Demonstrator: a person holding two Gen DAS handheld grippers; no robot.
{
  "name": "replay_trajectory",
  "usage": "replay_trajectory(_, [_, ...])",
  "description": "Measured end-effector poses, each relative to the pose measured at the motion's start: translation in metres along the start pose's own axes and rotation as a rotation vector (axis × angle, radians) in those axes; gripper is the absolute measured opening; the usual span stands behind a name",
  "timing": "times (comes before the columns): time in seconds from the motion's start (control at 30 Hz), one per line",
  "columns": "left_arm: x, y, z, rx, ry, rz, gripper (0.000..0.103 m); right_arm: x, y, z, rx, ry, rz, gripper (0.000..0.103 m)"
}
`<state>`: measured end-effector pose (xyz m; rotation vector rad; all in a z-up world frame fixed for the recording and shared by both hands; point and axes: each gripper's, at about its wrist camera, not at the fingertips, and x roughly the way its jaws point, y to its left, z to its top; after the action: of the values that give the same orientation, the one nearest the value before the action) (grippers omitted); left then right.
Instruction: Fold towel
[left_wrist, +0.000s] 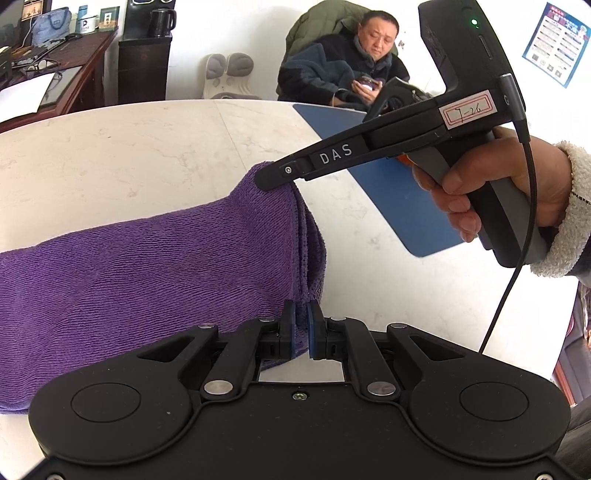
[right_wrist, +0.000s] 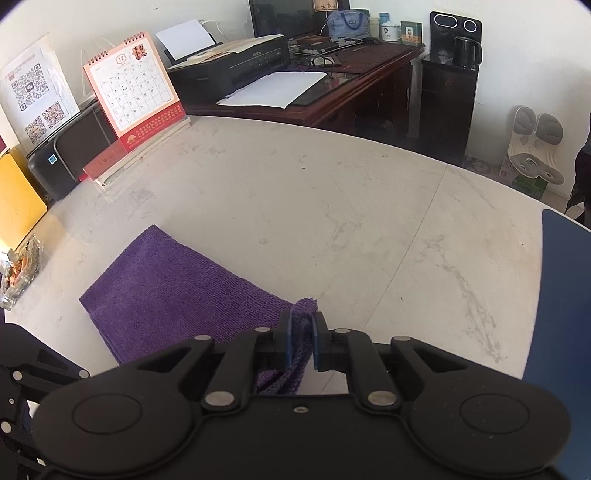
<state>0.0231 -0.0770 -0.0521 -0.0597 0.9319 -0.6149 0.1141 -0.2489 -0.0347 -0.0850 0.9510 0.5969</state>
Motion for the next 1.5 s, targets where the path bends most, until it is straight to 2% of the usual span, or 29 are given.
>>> replay_trajectory(0.37, [-0.023, 0.045, 0.002, -0.076, -0.075, -0.018, 0.006, 0.006, 0.039, 0.031, -0.059, -0.013, -0.002, 0.009])
replay_trajectory(0.77, [-0.061, 0.081, -0.018, -0.151, -0.14, -0.044, 0.006, 0.018, 0.089, 0.064, -0.135, -0.017, 0.01, 0.009])
replay_trajectory(1.17, [-0.104, 0.112, -0.041, -0.228, -0.224, -0.027, 0.006, 0.026, 0.147, 0.09, -0.217, -0.025, 0.054, 0.009])
replay_trajectory(1.5, [-0.135, 0.132, -0.062, -0.301, -0.281, 0.025, 0.006, 0.043, 0.196, 0.108, -0.276, -0.015, 0.122, 0.009])
